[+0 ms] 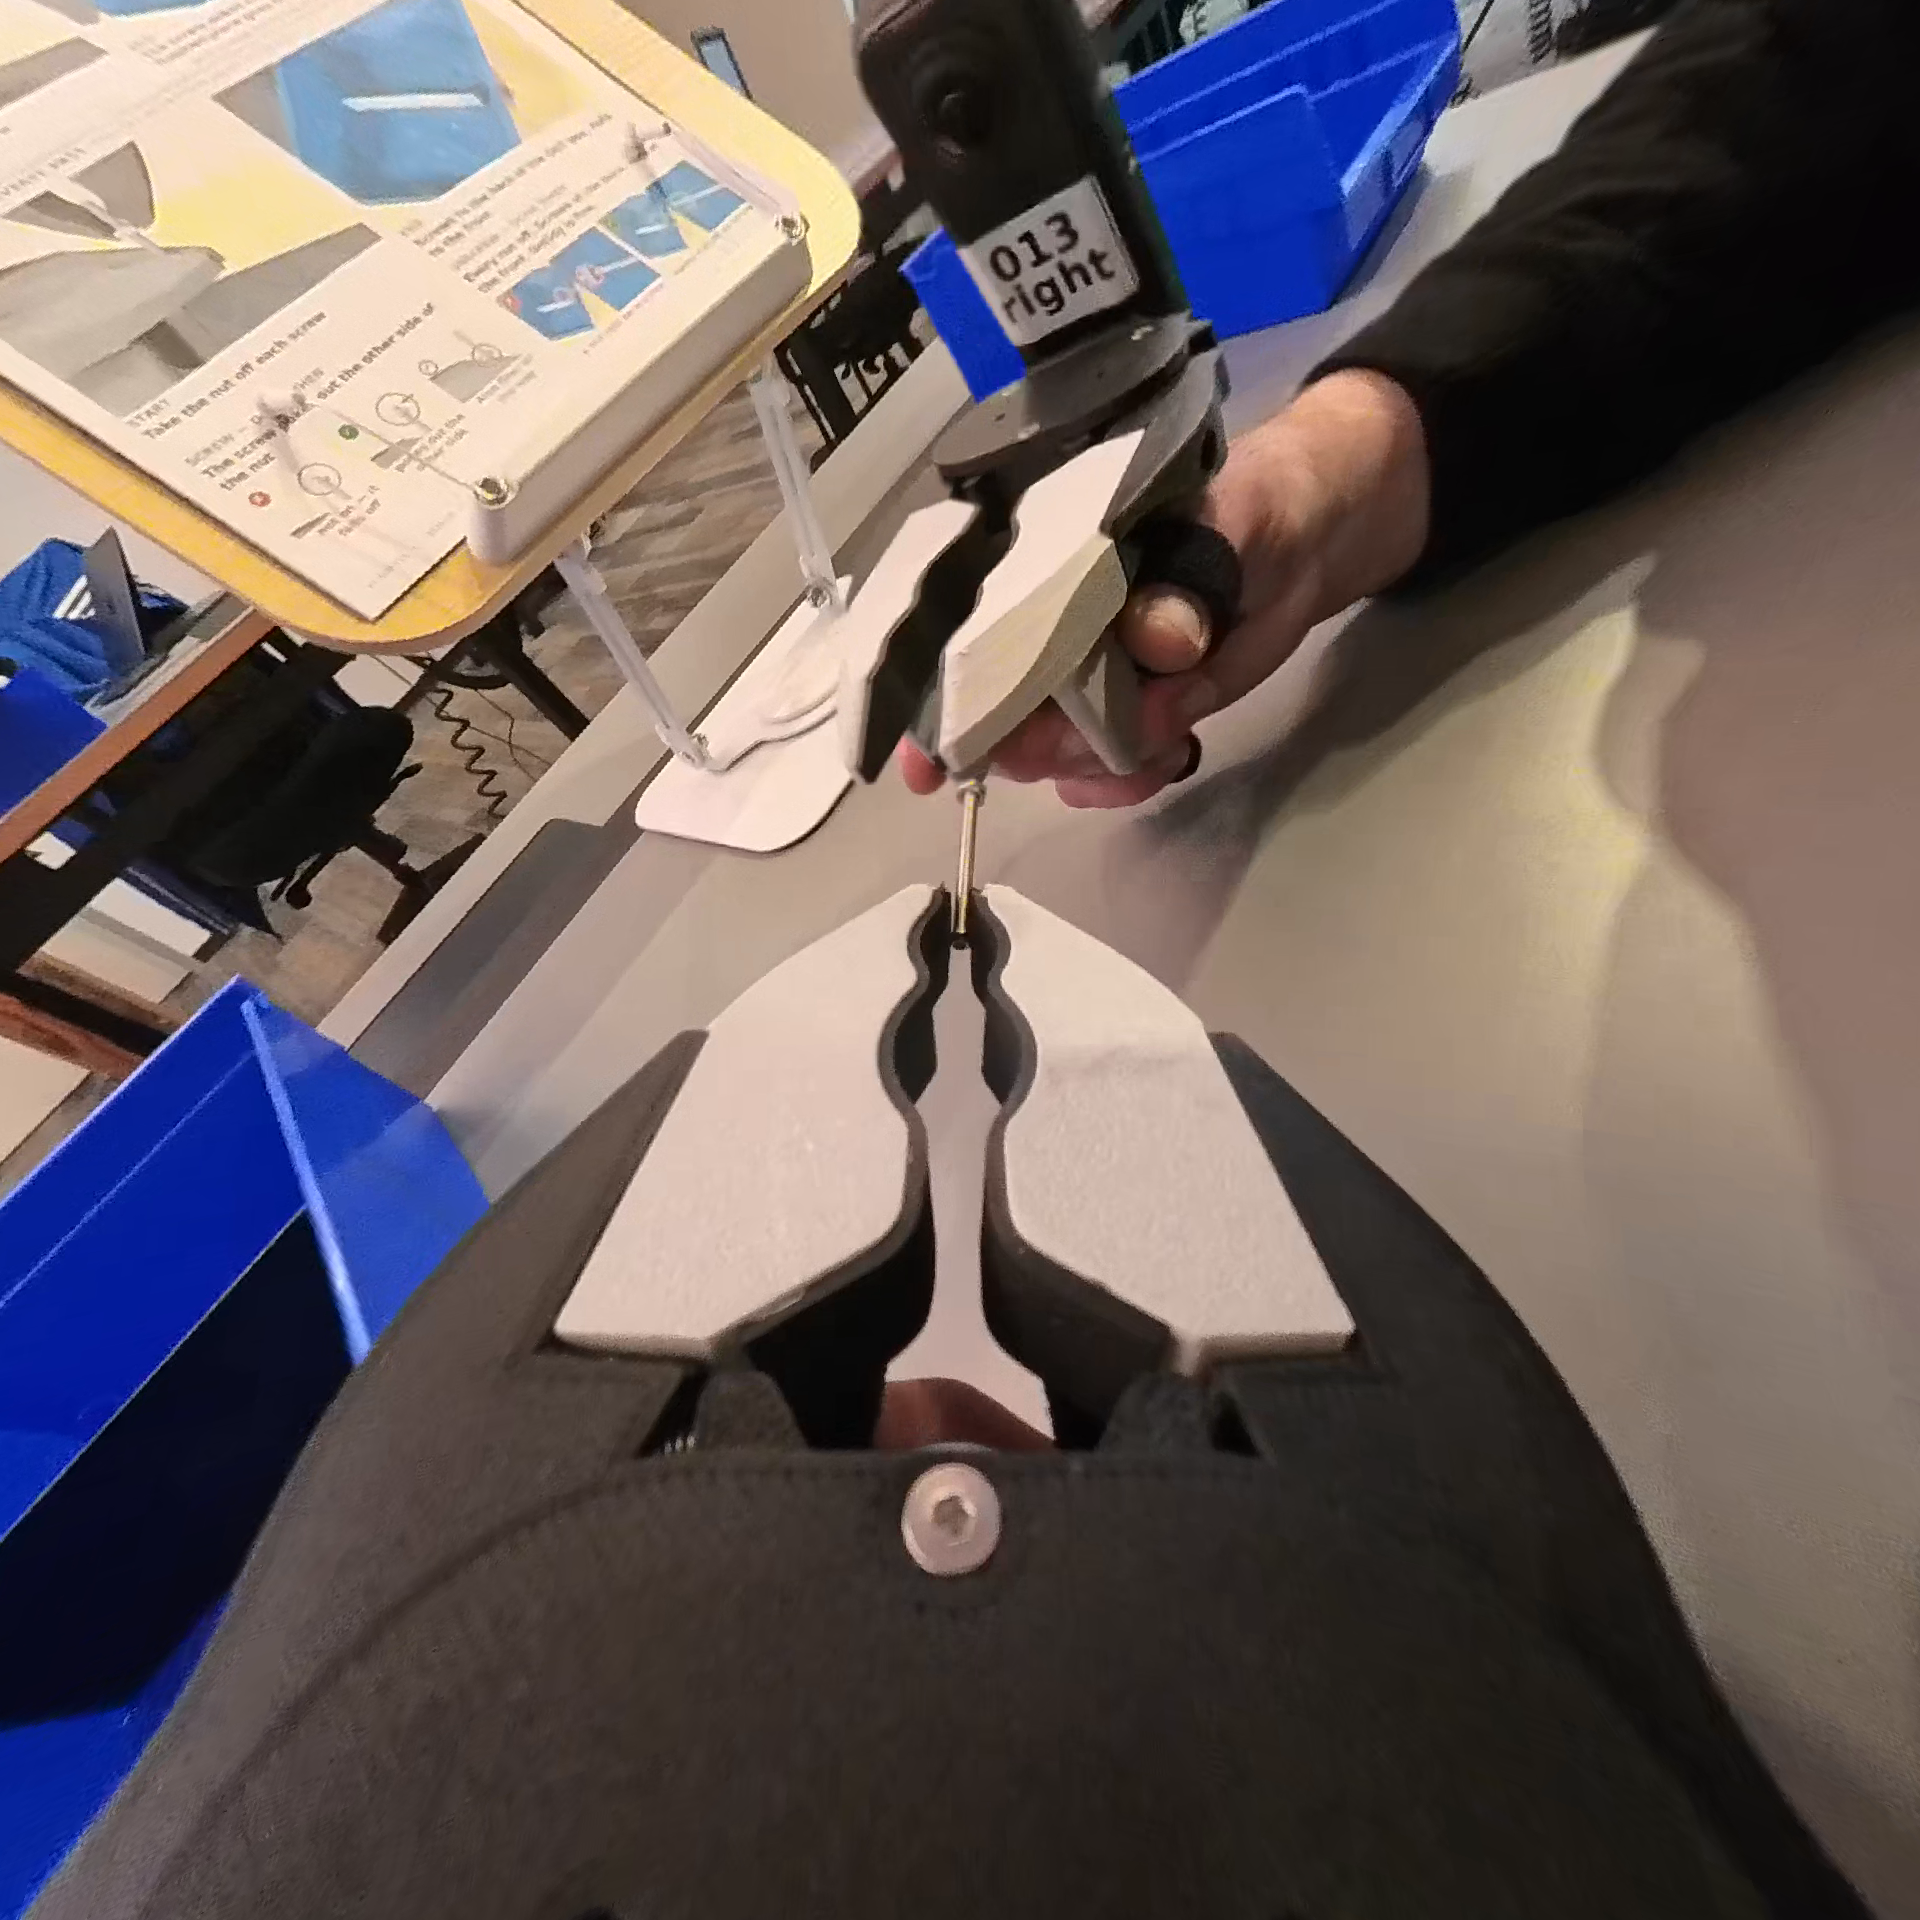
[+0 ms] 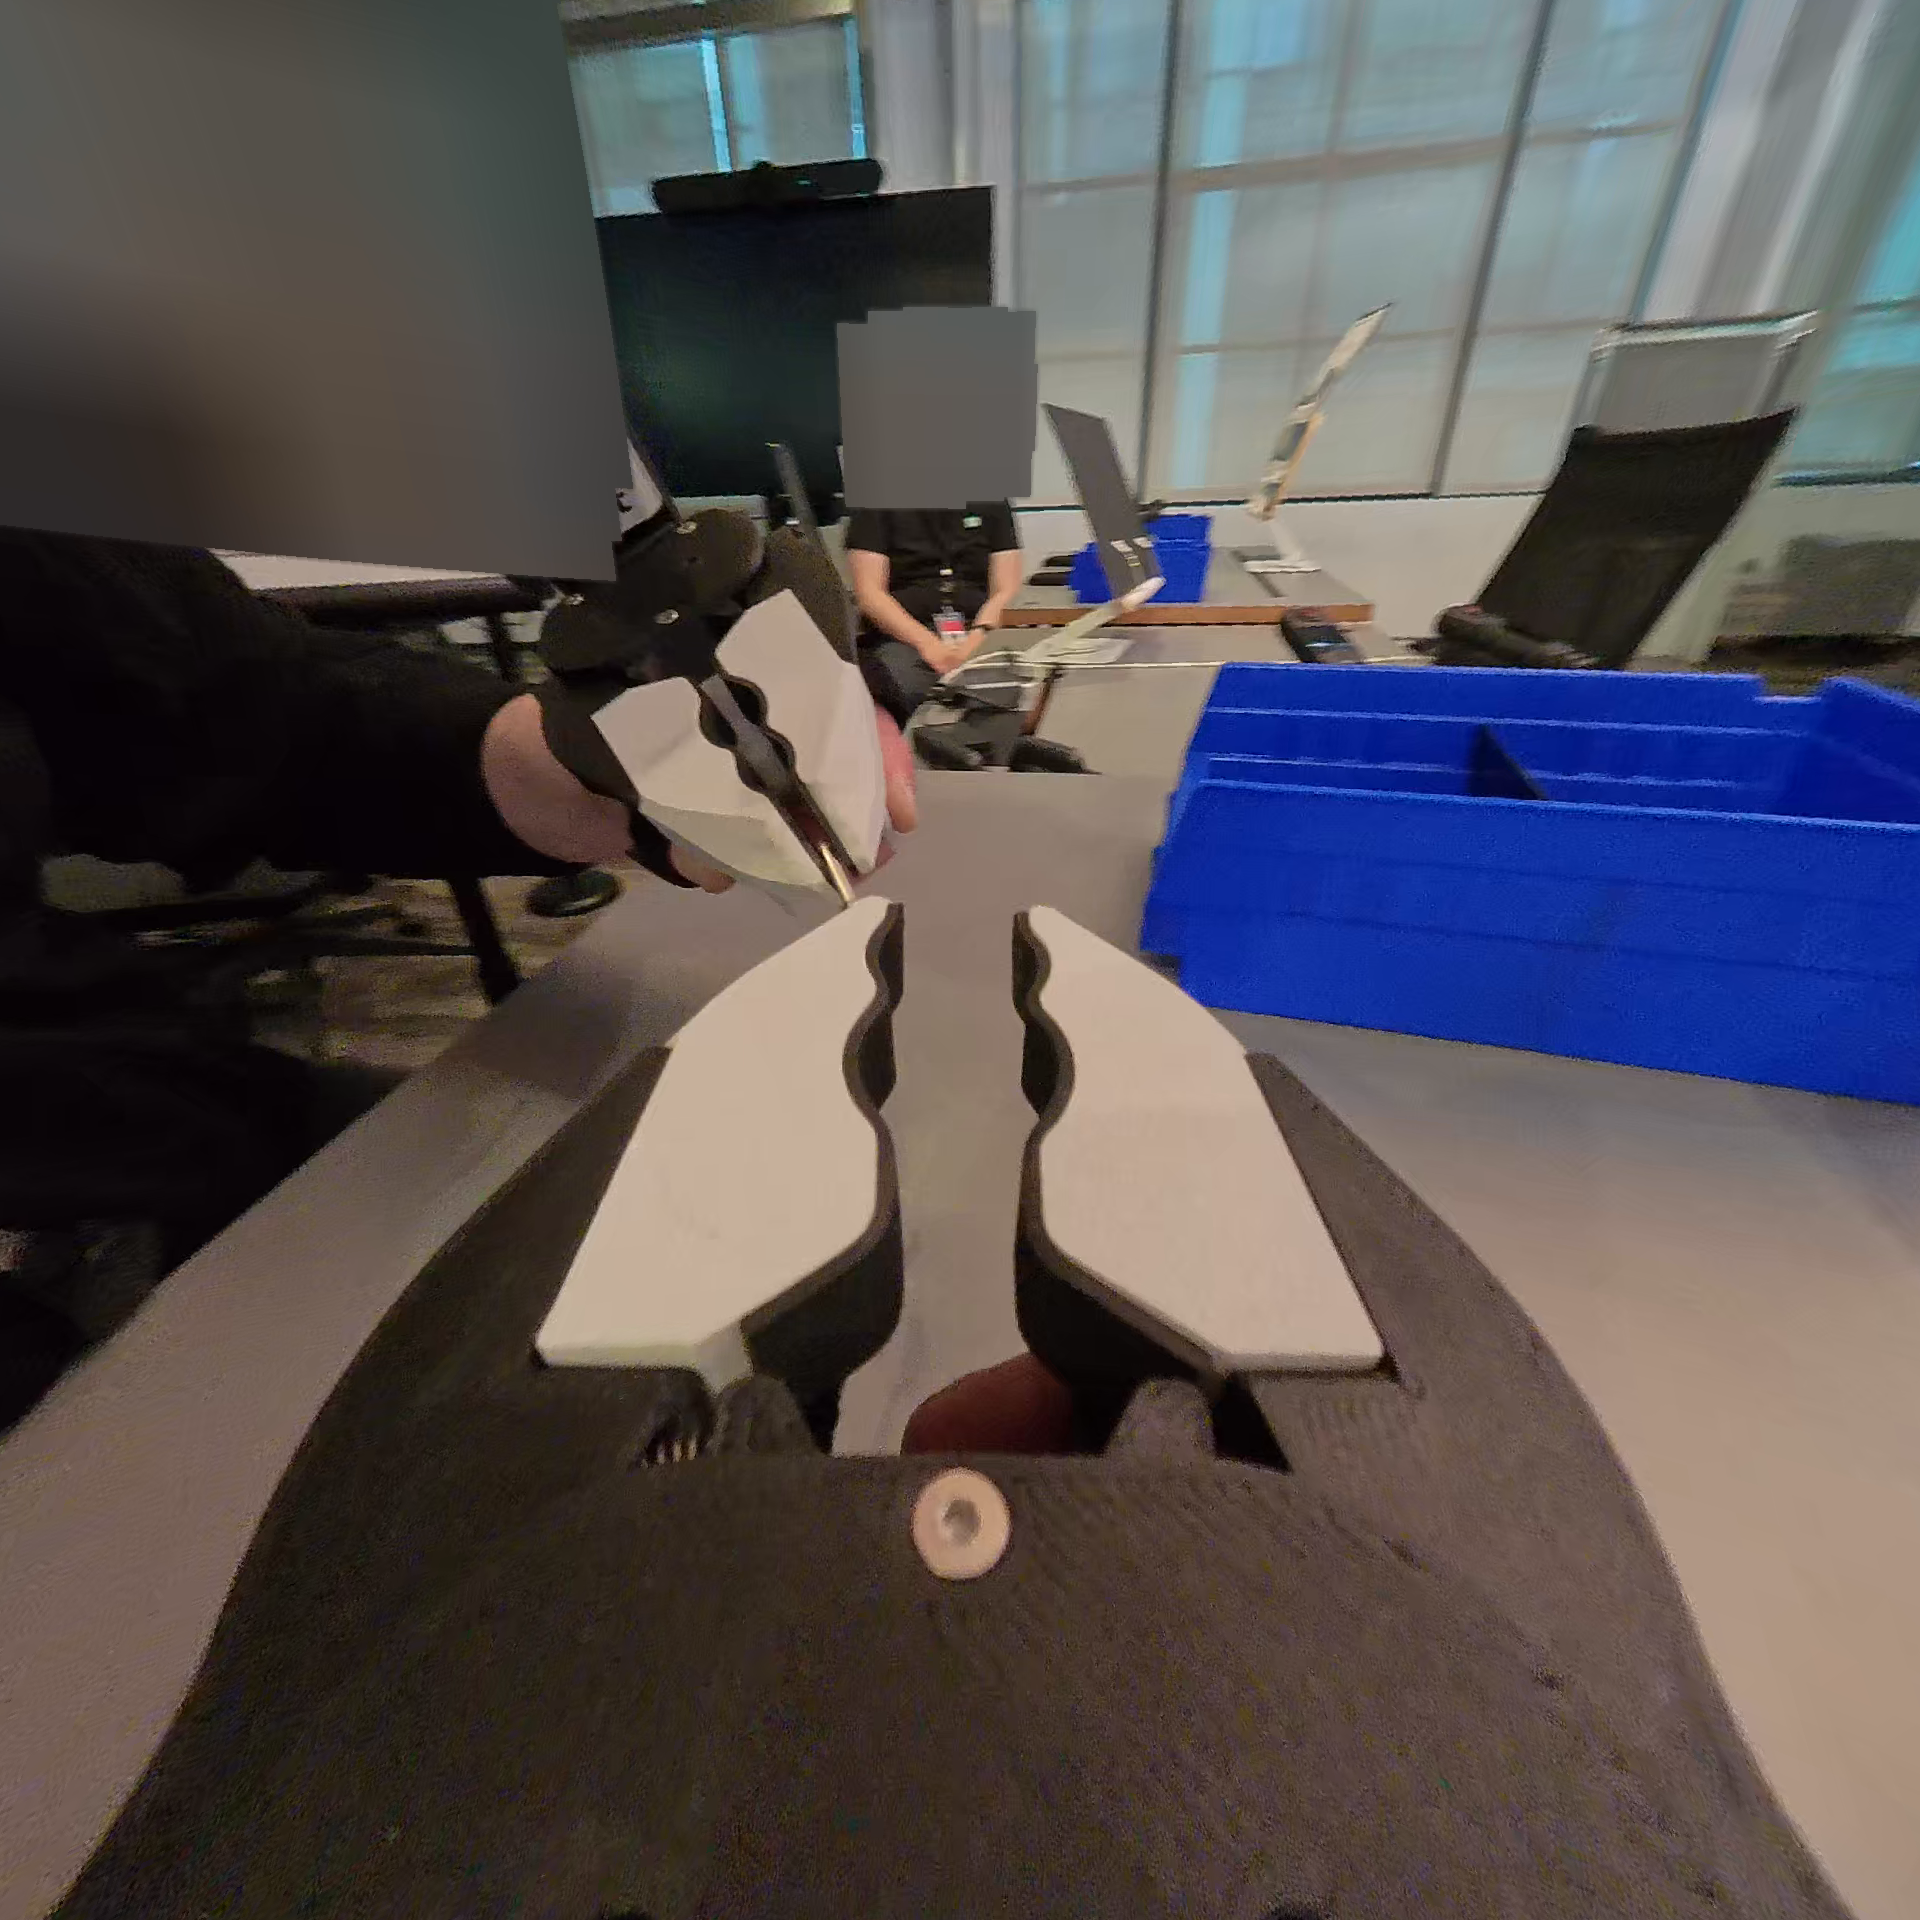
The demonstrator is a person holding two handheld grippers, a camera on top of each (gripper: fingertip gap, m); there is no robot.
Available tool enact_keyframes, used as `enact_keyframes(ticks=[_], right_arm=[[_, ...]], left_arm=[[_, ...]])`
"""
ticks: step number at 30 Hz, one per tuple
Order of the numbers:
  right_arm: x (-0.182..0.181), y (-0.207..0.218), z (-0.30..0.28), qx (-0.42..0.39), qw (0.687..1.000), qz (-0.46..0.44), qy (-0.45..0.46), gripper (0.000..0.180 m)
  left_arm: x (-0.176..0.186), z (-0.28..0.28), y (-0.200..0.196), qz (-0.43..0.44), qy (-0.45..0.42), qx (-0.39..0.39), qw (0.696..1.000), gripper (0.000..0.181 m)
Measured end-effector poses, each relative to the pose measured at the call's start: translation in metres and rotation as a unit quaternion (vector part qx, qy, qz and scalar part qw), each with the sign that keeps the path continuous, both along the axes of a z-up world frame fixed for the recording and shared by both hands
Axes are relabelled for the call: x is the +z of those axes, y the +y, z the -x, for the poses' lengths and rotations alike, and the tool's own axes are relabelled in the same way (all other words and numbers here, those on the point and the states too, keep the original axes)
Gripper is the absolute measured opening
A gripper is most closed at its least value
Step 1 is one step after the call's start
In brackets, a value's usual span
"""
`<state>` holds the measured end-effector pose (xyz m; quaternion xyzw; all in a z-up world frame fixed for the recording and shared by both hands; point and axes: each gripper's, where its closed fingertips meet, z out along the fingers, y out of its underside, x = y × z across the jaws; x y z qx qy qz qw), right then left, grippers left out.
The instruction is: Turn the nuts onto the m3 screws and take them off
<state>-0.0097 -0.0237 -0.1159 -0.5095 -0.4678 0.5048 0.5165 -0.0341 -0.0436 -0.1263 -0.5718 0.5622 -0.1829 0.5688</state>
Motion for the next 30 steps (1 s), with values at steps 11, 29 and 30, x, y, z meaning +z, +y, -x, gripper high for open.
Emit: enact_keyframes(ticks=[11, 29, 30], right_arm=[[-0.005, 0.003, -0.069, -0.199, 0.98, -0.015, 0.016, 0.015], [0.027, -0.031, -0.197, -0.394, 0.913, -0.067, 0.087, 0.017], [0.028, -0.034, -0.204, -0.4, 0.909, -0.062, 0.099, 0.018]], left_arm=[[-0.007, -0.059, -0.003, 0.028, -0.048, -0.078, 0.995, 0.003], [0.006, -0.204, -0.028, 0.066, -0.1, -0.218, 0.969, 0.003], [0.008, -0.211, -0.029, 0.074, -0.105, -0.225, 0.966, 0.003]])
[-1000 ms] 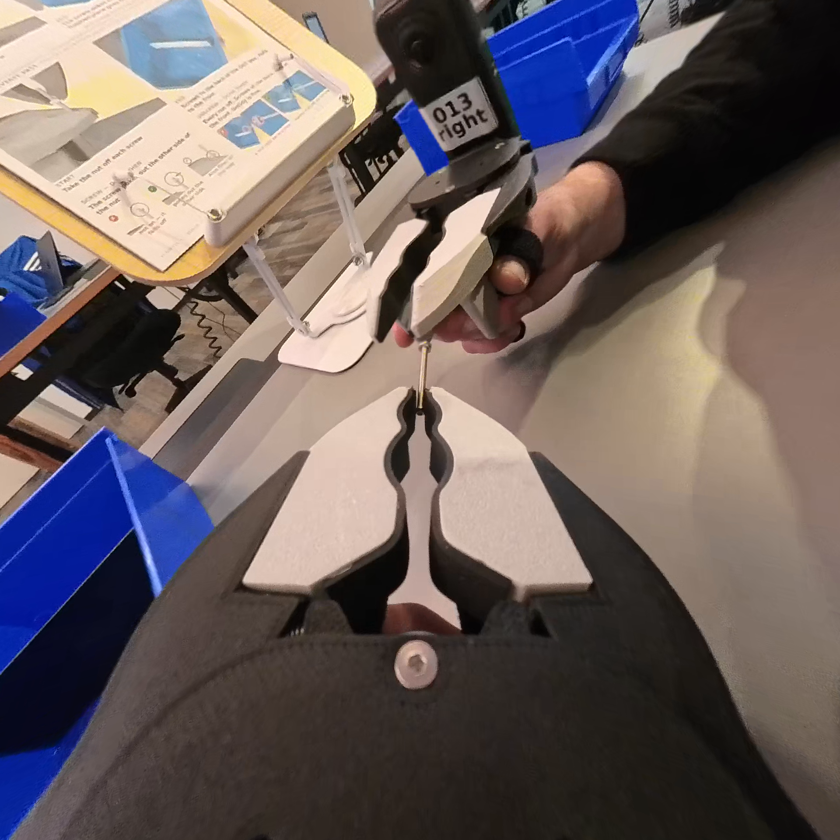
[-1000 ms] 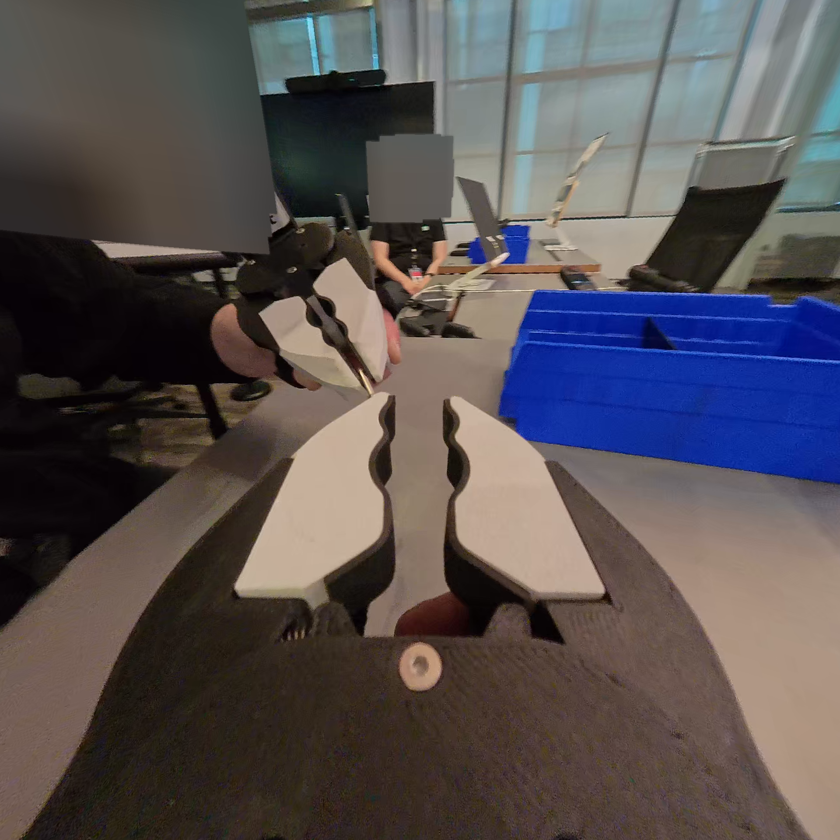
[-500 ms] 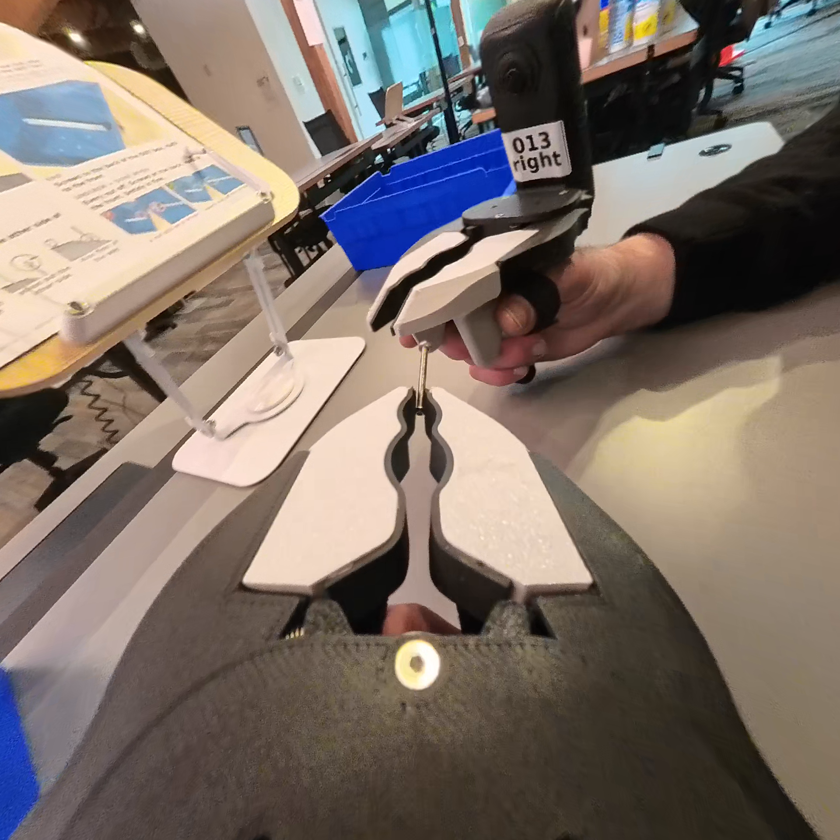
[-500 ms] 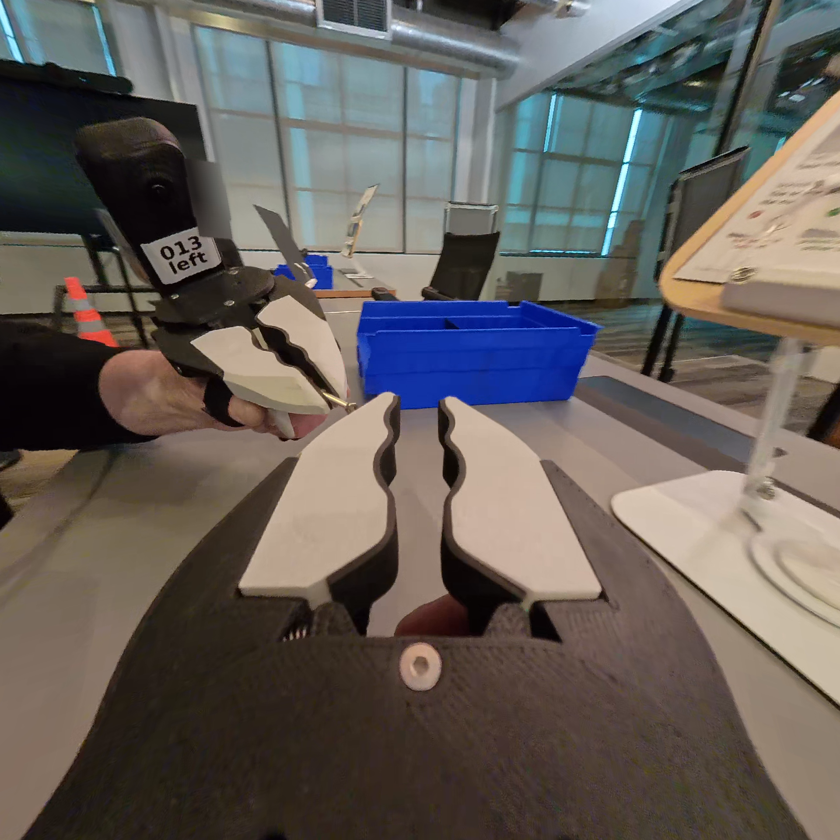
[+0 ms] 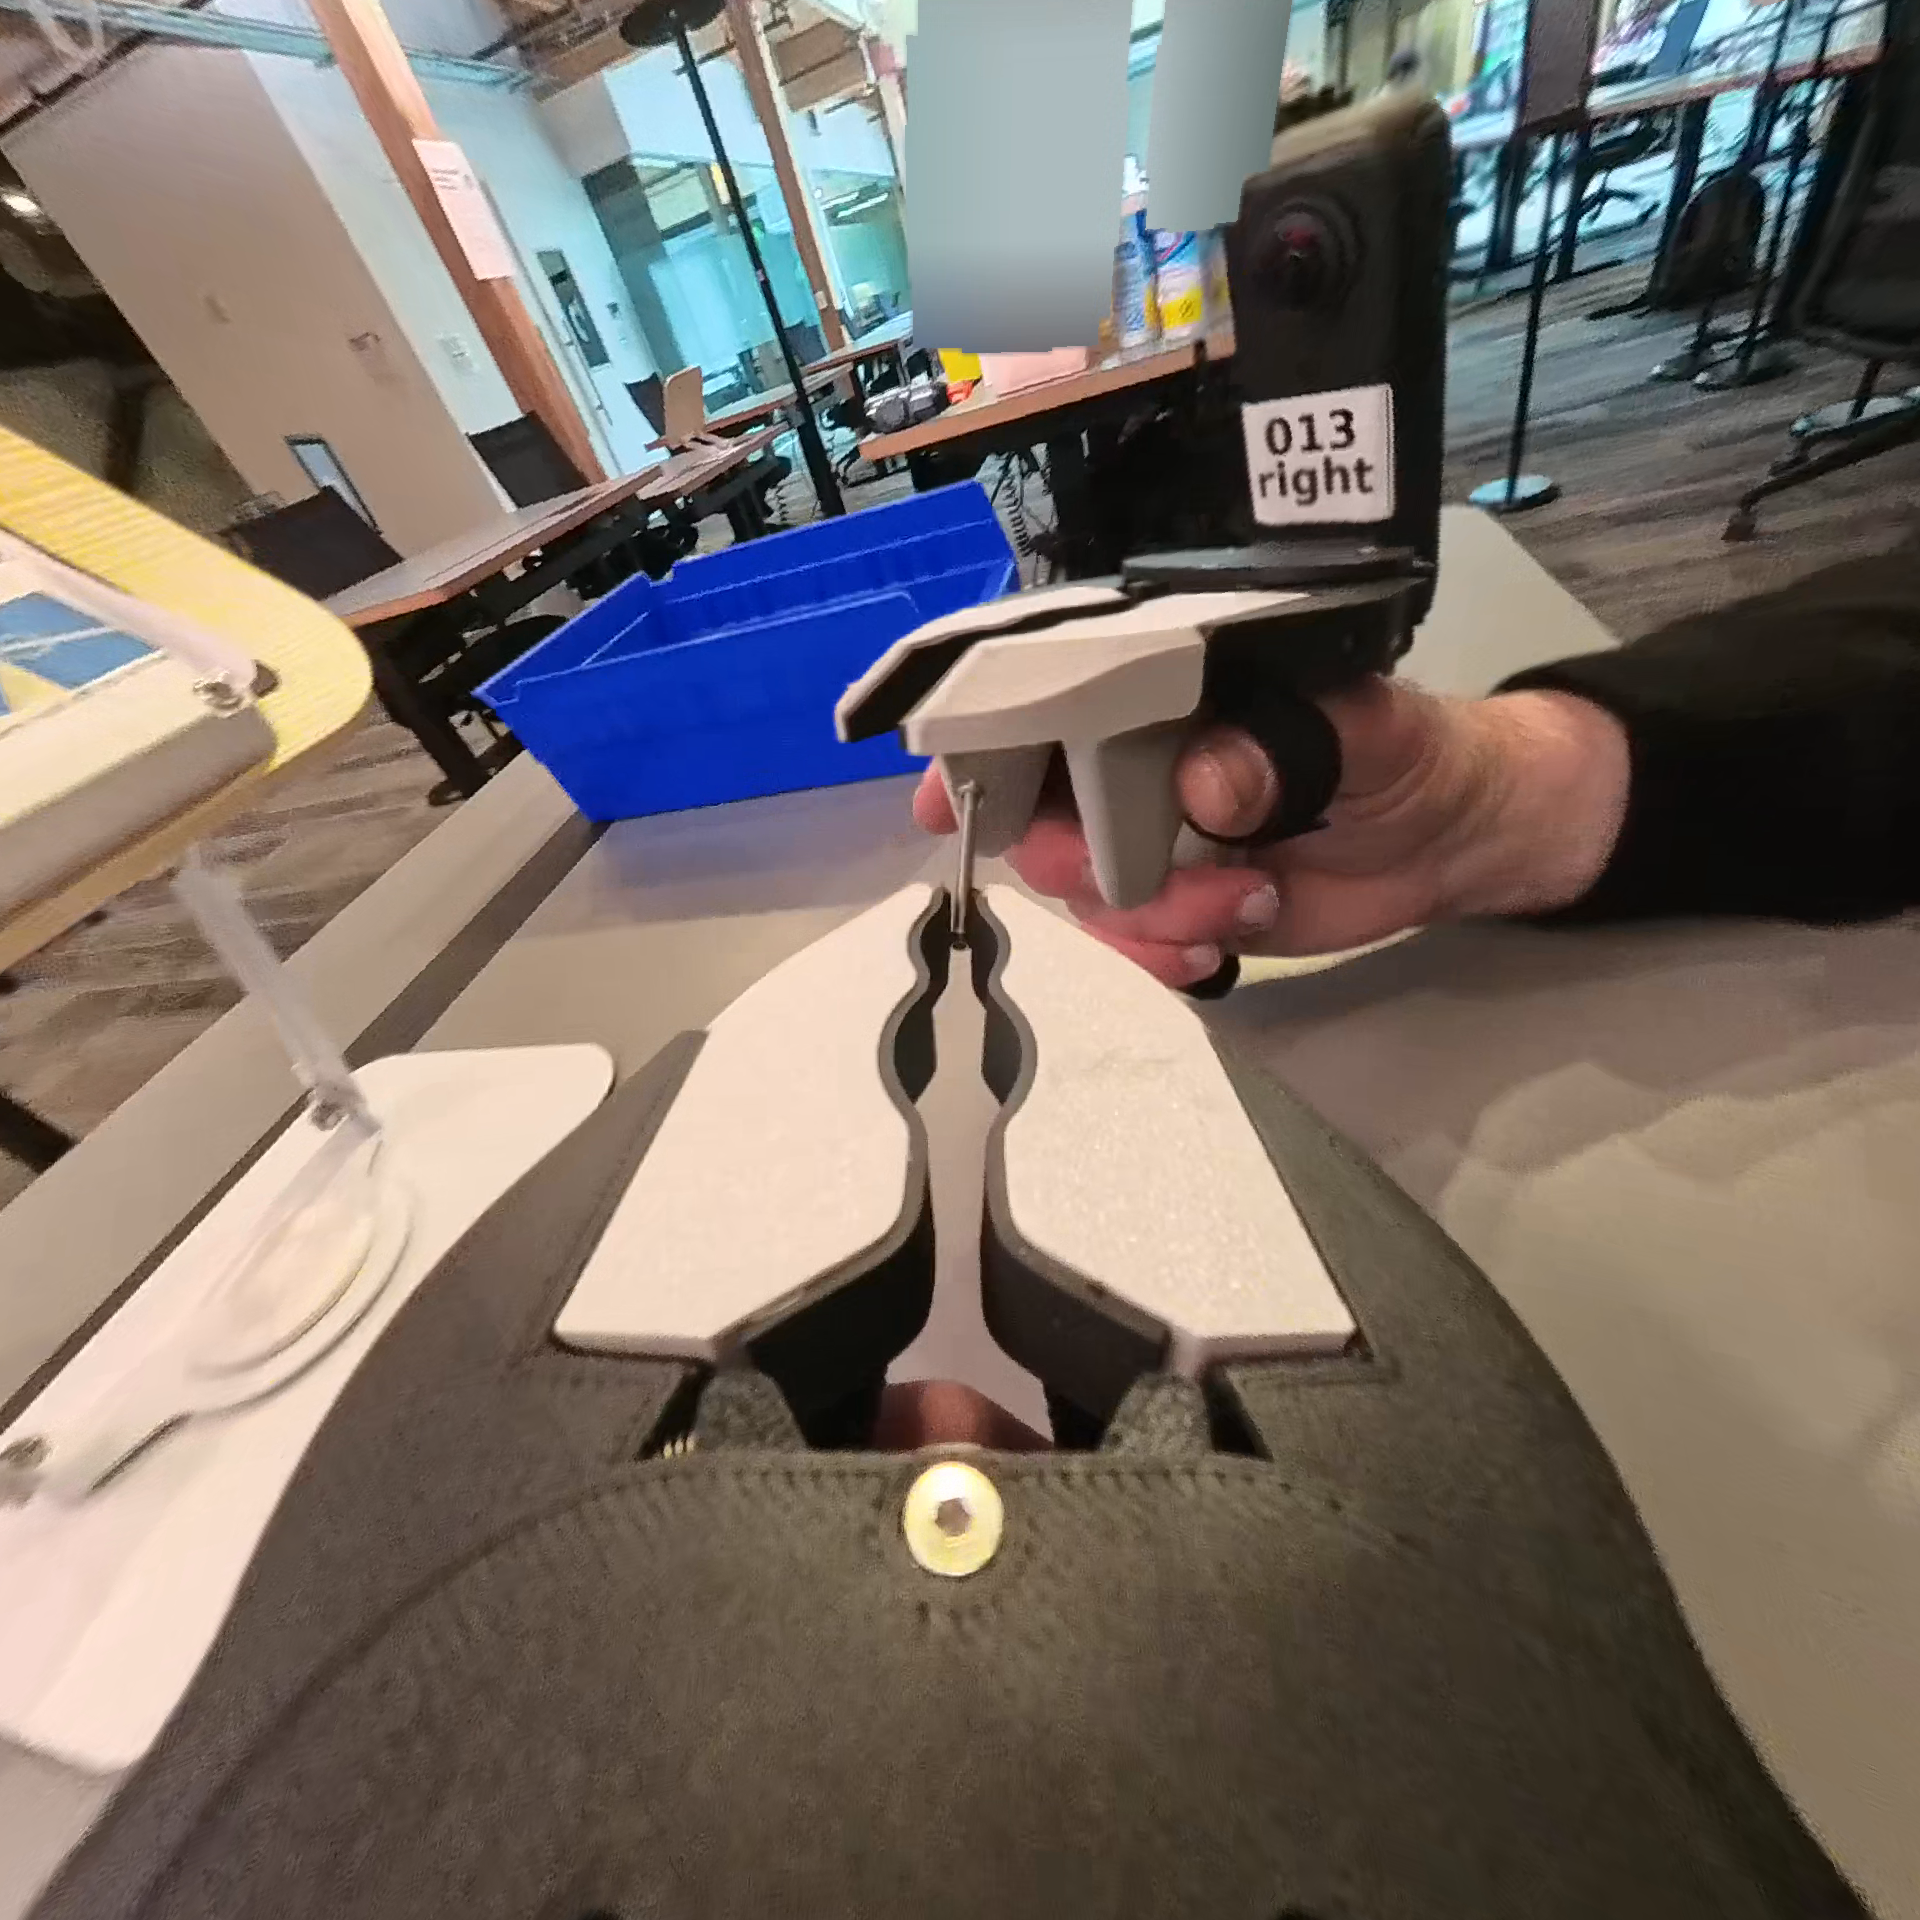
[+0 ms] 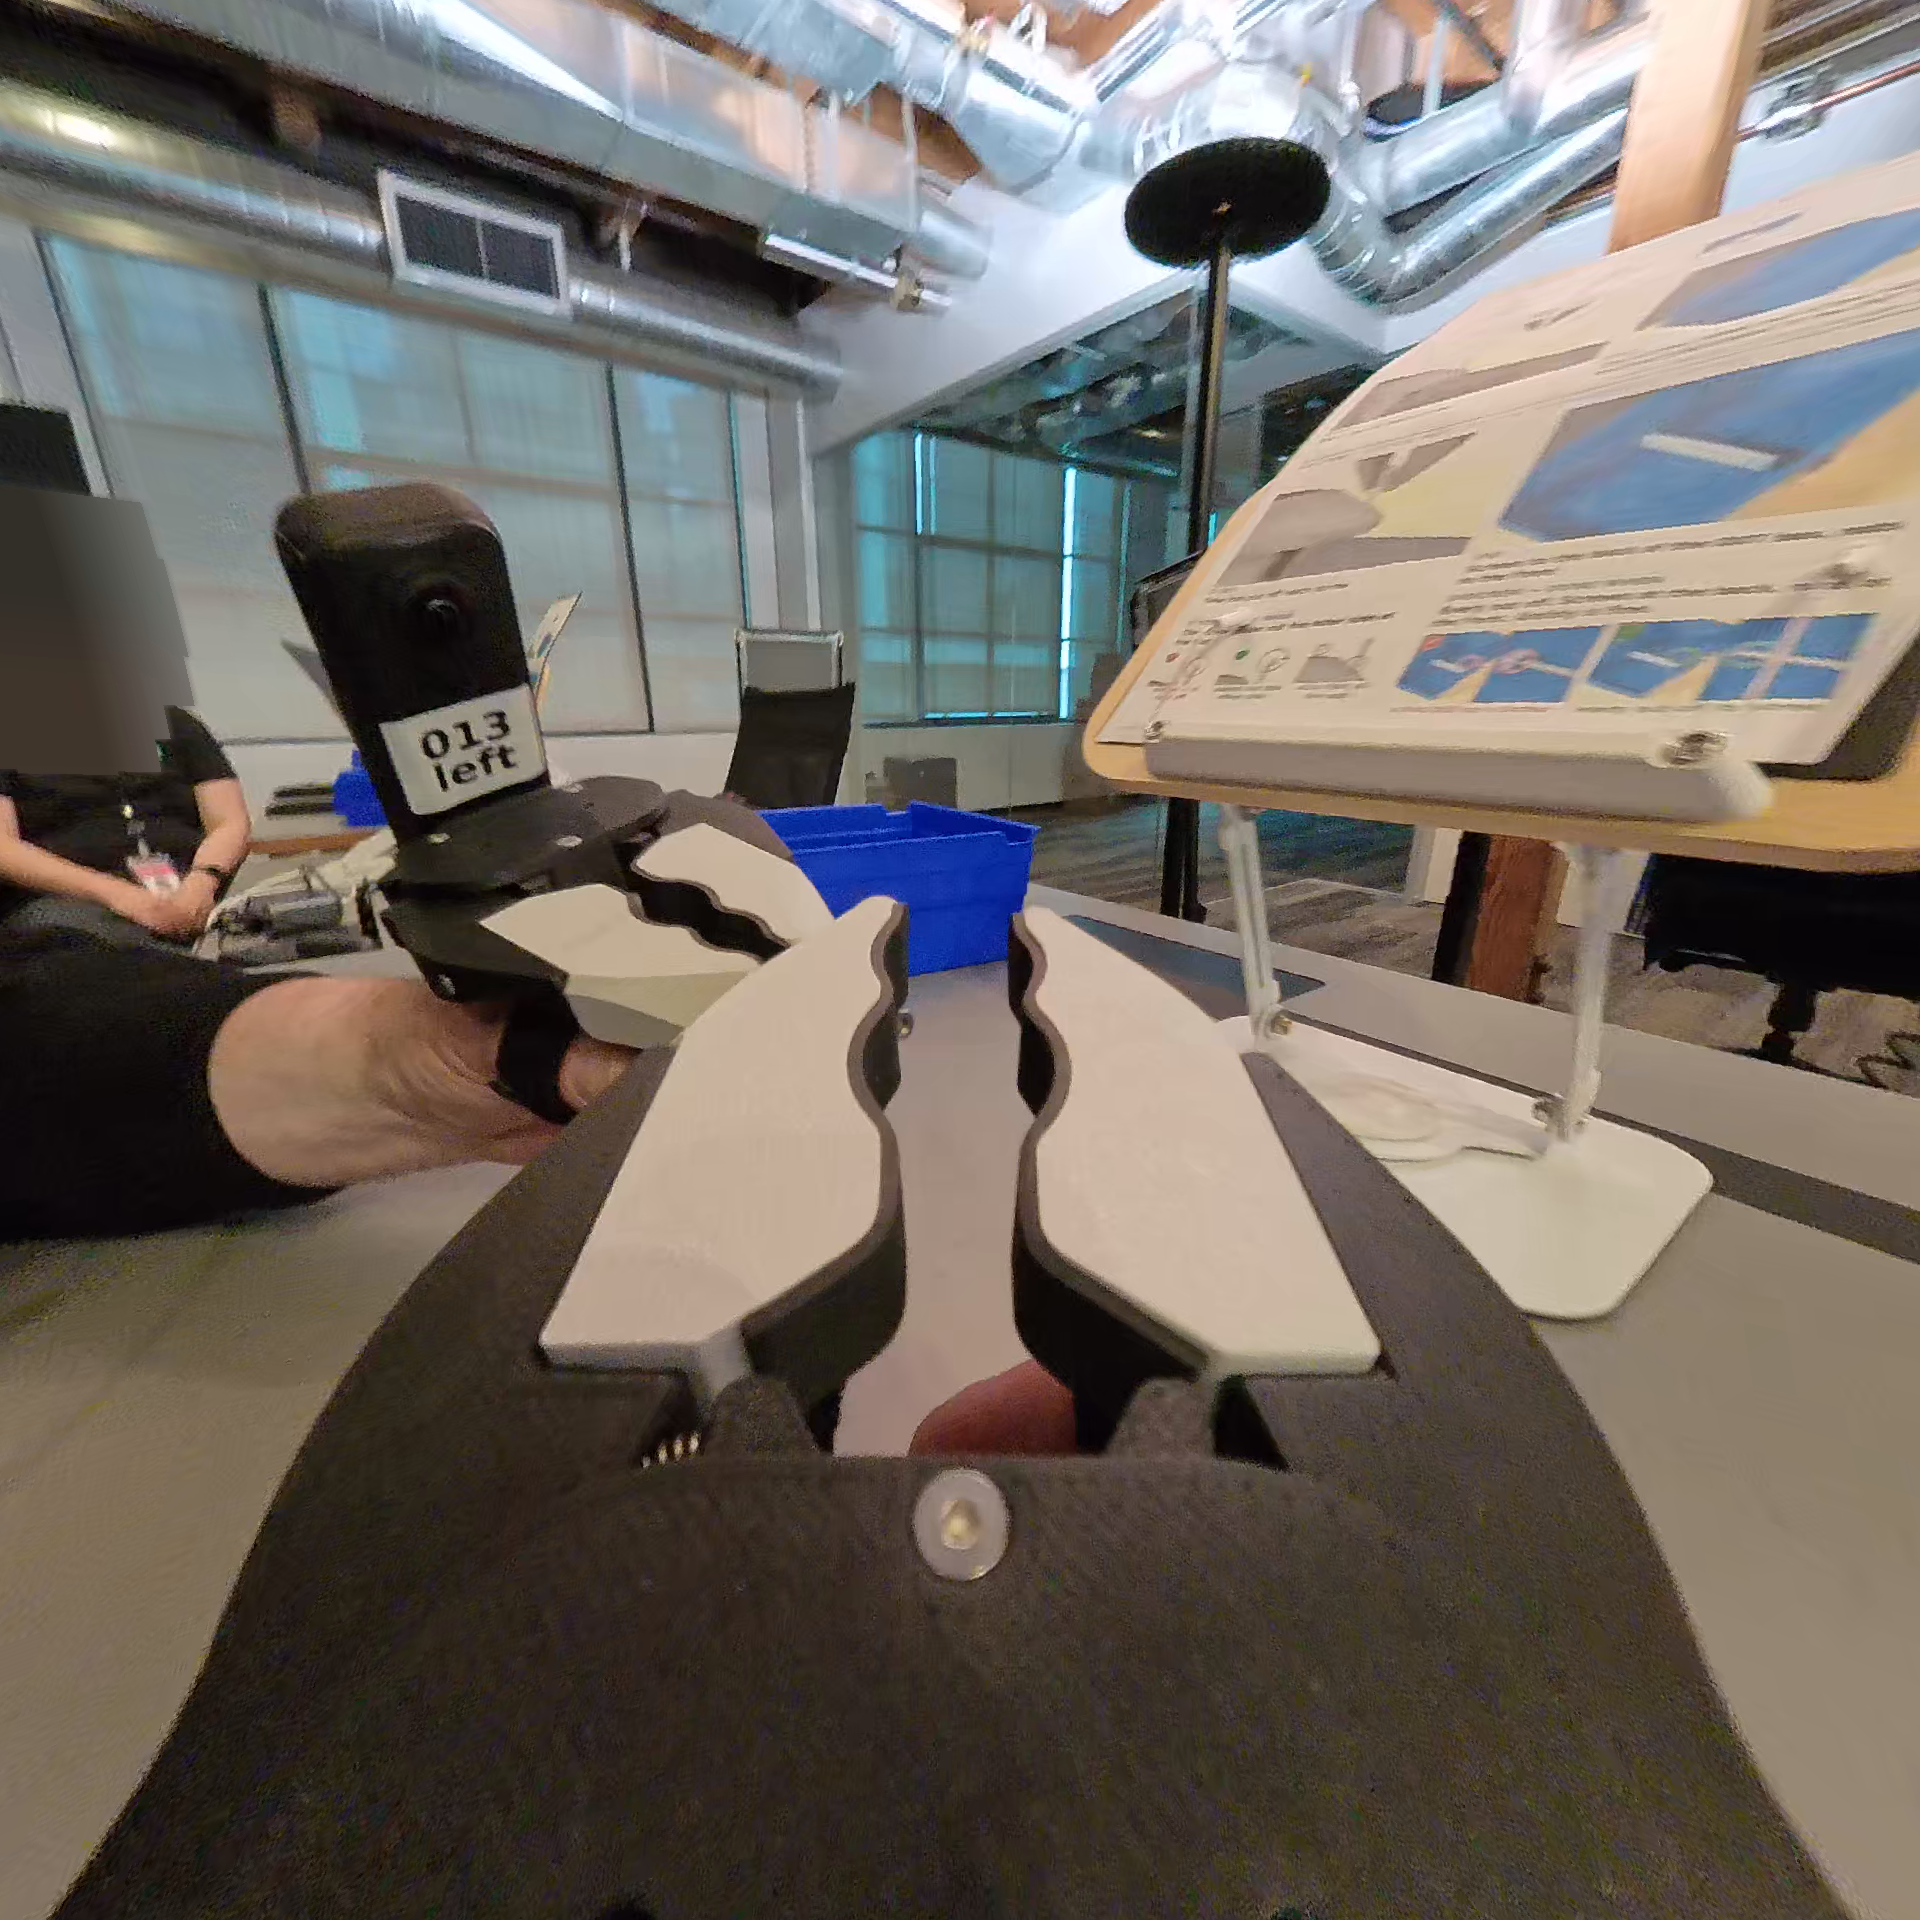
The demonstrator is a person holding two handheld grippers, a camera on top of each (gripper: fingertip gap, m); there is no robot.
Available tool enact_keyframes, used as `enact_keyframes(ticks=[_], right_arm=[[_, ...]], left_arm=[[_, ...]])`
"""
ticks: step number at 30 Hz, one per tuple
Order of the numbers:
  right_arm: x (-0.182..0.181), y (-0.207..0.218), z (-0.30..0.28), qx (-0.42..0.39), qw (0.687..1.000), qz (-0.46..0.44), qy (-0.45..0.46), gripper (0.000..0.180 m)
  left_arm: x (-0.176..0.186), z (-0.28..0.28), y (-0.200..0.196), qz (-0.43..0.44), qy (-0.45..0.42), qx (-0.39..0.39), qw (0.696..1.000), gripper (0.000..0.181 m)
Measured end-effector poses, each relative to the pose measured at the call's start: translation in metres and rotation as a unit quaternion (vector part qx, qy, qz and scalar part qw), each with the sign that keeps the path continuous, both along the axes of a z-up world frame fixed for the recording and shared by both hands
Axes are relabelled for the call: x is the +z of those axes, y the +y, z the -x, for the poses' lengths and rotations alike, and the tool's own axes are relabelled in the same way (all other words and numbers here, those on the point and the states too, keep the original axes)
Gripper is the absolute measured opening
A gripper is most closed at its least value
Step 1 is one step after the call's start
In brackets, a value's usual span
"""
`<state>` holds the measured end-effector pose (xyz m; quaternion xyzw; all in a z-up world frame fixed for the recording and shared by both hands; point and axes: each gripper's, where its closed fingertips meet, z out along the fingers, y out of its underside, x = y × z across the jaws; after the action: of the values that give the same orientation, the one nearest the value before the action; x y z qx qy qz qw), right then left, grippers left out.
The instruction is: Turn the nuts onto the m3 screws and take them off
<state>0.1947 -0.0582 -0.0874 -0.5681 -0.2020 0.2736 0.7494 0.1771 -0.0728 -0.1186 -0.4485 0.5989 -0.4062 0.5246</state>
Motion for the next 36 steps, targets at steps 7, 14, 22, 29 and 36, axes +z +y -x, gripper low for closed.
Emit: enact_keyframes(ticks=[7, 14, 22, 29, 36], right_arm=[[-0.005, -0.03, -0.061, -0.061, 0.997, 0.01, 0.05, 0.022], [-0.007, -0.062, -0.105, -0.121, 0.985, 0.014, 0.124, 0.022], [-0.01, -0.083, -0.083, -0.119, 0.986, 0.027, 0.112, 0.022], [-0.012, -0.089, -0.076, -0.119, 0.985, 0.041, 0.117, 0.022], [-0.018, -0.082, -0.066, -0.105, 0.987, 0.071, 0.095, 0.023]], left_arm=[[0.005, -0.049, -0.012, 0.027, -0.024, -0.044, 0.998, 0.003], [0.0, -0.08, -0.034, 0.048, -0.034, -0.079, 0.995, 0.003], [-0.008, -0.075, -0.035, 0.06, -0.031, -0.072, 0.995, 0.003], [-0.011, -0.073, -0.041, 0.074, -0.031, -0.072, 0.994, 0.003], [-0.015, -0.062, -0.048, 0.07, -0.028, -0.067, 0.995, 0.003]])
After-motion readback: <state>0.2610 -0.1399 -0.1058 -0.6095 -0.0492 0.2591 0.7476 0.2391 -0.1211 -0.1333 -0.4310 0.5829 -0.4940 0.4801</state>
